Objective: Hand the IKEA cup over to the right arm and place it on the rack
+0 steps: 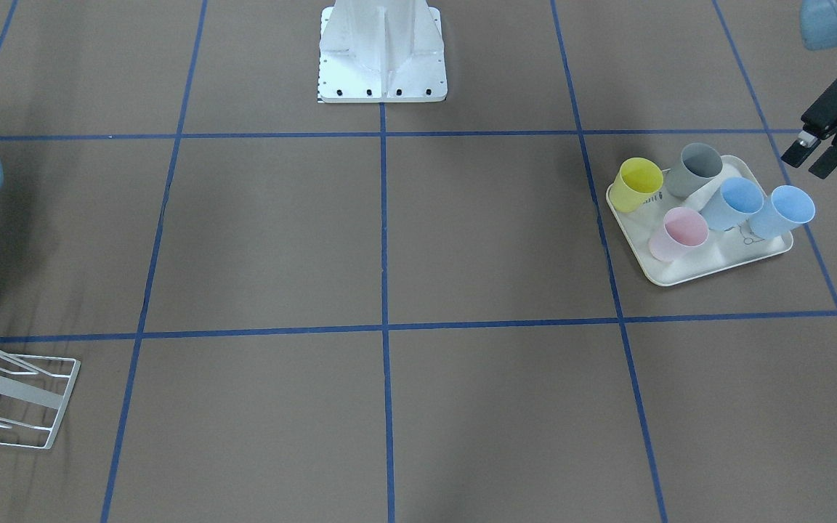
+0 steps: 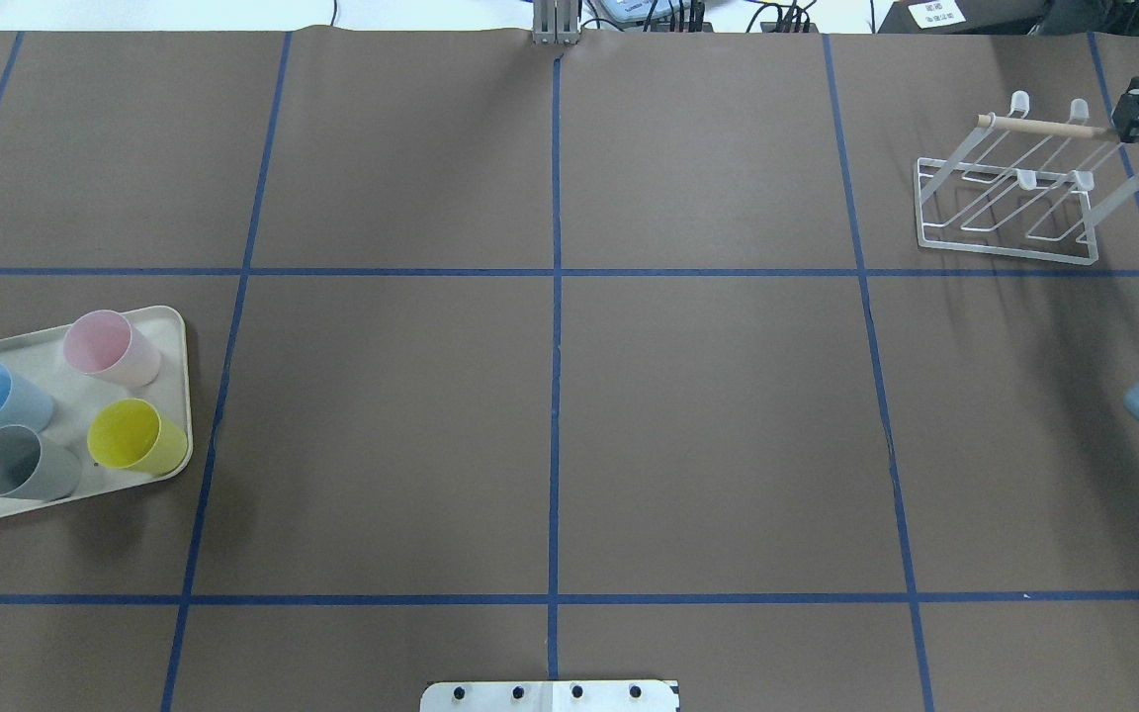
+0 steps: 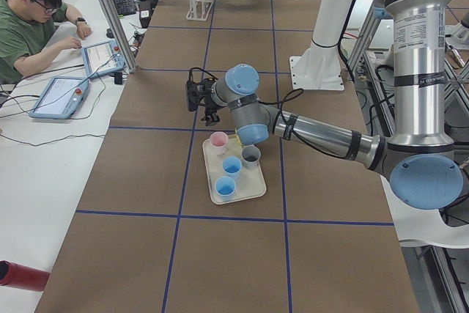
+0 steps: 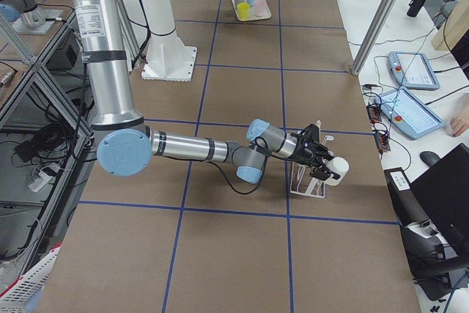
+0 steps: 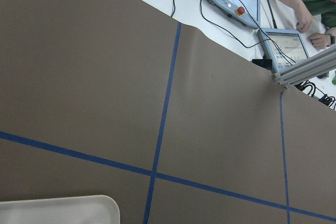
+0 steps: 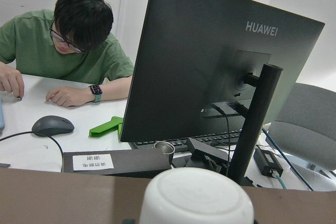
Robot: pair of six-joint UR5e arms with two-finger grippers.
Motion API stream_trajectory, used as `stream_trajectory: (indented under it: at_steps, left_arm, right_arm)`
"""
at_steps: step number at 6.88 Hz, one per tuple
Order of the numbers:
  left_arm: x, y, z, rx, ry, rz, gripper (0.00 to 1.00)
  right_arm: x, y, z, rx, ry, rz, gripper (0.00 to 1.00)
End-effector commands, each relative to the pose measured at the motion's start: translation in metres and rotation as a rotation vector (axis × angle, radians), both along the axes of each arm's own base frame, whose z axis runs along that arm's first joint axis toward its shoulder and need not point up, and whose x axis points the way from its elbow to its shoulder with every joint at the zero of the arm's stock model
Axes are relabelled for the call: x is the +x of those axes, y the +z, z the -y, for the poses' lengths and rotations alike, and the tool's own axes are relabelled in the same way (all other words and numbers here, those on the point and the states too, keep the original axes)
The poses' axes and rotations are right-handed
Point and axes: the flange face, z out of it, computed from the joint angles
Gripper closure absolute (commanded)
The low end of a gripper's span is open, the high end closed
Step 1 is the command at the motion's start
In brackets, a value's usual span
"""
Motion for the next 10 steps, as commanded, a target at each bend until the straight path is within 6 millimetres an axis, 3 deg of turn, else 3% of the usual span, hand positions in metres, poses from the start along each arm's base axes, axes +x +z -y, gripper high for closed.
stream_trajectory:
  at_steps: [1, 2, 7, 8, 9, 10]
  left_arm:
    - [0.0, 0.0, 0.0, 0.0, -0.001, 0.0, 0.01]
    - [0.0, 0.0, 0.0, -0.001, 0.0, 0.0, 0.01]
    - [0.002, 0.001, 0.004, -0.003, 0.003, 0.0, 0.01]
    - [0.002, 0.001, 0.005, -0.003, 0.005, -0.001, 0.01]
    - [0.003, 0.004, 0.007, -0.009, 0.006, 0.002, 0.01]
    - [0.003, 0.009, 0.008, -0.012, 0.006, 0.003, 0.01]
  right_arm:
    - [0.001, 0.002, 0.0, -0.004, 0.001, -0.002, 0.31]
    - [0.001, 0.002, 0.0, -0.003, 0.002, 0.001, 0.02]
    - [0.007, -0.009, 0.003, 0.012, 0.04, 0.08, 0.01]
    - [0.028, -0.031, 0.008, 0.043, 0.051, 0.112, 0.01]
    - [0.061, -0.042, 0.014, 0.041, 0.024, 0.143, 0.01]
    - [0.07, -0.073, 0.035, 0.042, 0.0, 0.172, 0.01]
